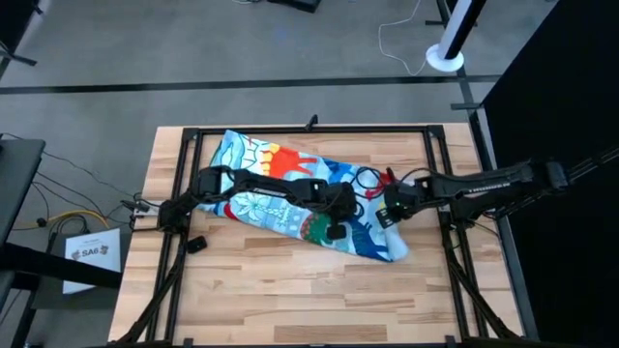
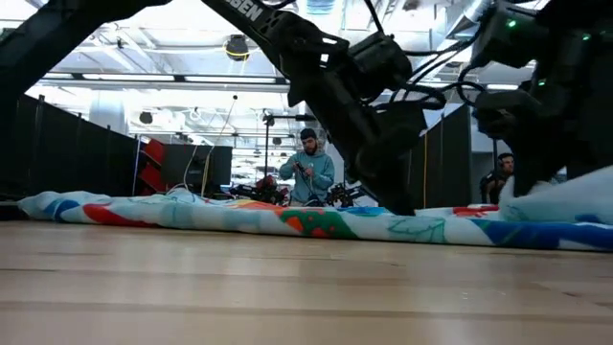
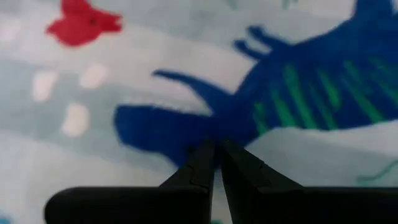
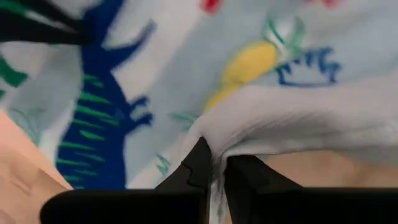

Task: Roll towel
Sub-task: Roll the multicolor dinosaur print towel

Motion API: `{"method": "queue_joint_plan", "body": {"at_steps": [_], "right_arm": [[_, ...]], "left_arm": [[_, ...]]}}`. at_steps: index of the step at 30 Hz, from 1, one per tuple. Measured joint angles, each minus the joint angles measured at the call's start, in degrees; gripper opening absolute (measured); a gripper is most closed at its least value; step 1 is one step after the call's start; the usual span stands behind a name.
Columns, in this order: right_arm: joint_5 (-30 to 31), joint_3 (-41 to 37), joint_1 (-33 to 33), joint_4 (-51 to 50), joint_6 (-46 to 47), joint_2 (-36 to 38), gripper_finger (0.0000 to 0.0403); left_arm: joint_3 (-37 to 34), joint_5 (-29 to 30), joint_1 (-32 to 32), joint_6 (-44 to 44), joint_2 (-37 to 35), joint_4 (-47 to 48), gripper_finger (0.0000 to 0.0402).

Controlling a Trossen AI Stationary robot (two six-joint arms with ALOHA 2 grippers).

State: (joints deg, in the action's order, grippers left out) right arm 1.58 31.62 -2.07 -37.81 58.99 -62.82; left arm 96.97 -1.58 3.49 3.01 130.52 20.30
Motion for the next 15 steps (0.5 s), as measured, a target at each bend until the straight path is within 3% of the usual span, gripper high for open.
{"method": "queue_joint_plan", "body": {"at_steps": [7,15], "right_arm": [[0.1,-0.2,-3.2,12.2,-12.2,-6.8,0.0024],[-0.4,-0.2,-4.5,17.0,-19.3,-7.9,0.0158]], "left_arm": [[0.0,0.3,1.4,-1.6,0.0,2.9,0.0013],[0.0,0.4,1.5,-2.7,0.0,3.7,0.0013]]}}
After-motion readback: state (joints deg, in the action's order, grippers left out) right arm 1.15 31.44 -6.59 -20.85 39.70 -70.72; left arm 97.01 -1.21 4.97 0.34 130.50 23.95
